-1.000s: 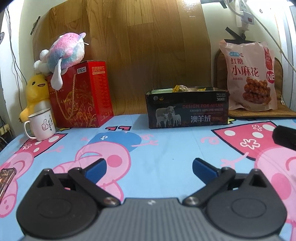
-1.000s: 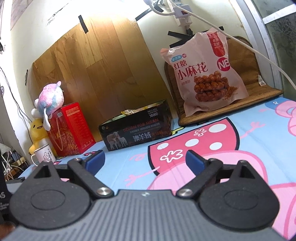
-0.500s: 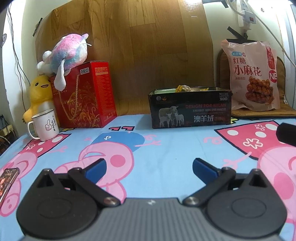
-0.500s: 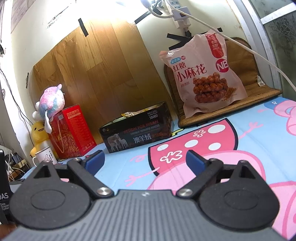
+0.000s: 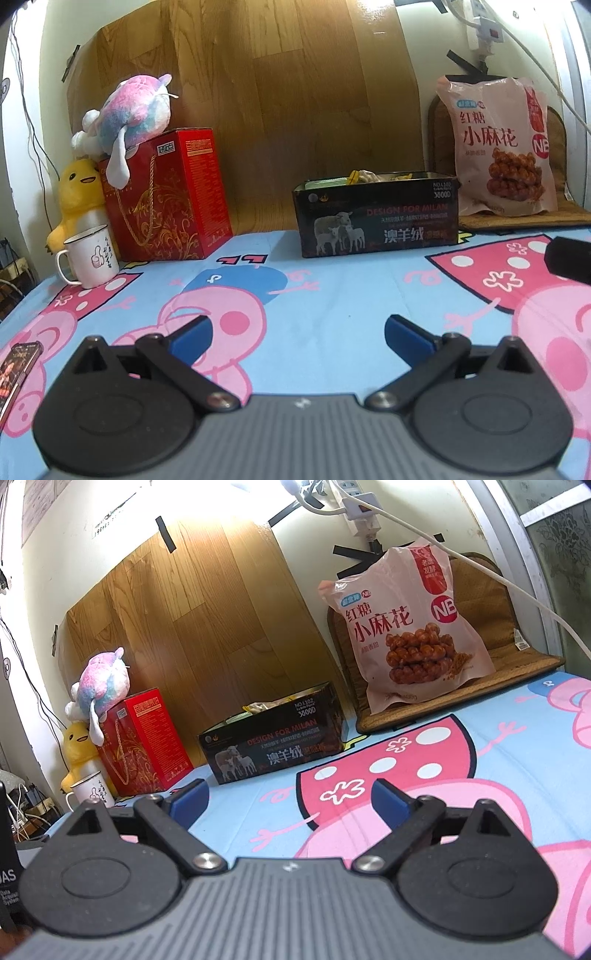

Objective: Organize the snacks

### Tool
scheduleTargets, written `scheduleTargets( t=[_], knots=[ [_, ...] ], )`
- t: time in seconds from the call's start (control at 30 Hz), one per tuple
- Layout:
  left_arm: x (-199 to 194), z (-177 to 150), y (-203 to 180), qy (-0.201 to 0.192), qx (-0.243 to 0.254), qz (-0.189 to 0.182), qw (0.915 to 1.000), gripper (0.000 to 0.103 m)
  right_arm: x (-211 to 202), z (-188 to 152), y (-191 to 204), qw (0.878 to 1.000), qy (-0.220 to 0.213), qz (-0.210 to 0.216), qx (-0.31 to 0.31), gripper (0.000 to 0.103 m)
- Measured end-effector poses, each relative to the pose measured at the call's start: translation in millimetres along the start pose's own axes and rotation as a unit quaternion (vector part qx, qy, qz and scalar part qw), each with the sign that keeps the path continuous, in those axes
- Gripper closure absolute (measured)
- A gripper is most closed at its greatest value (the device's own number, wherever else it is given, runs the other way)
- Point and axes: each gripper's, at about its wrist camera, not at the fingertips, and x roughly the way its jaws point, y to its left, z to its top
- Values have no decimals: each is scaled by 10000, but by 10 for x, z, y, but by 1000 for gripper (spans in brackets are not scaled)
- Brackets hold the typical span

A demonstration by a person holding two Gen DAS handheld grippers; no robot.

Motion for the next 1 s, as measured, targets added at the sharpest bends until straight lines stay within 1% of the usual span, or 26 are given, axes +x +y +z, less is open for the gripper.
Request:
scheduleTargets(
  t=[0.13,0.33,0.57,1.0],
  knots=[
    [-2,-2,2,28,12,-16,10000,0,0,0,-1,10000,-1,0,3,7],
    [-2,-39,39,238,-52,-97,9997,0,1,-5,2,10000,3,1,0,7],
    [3,-59,50,341,-63,-102,9993,0,10,-7,10,10000,12,-1,0,7],
    [20,-62,65,388,-123,-120,9991,0,14,-9,16,10000,21,-6,3,7]
  ],
)
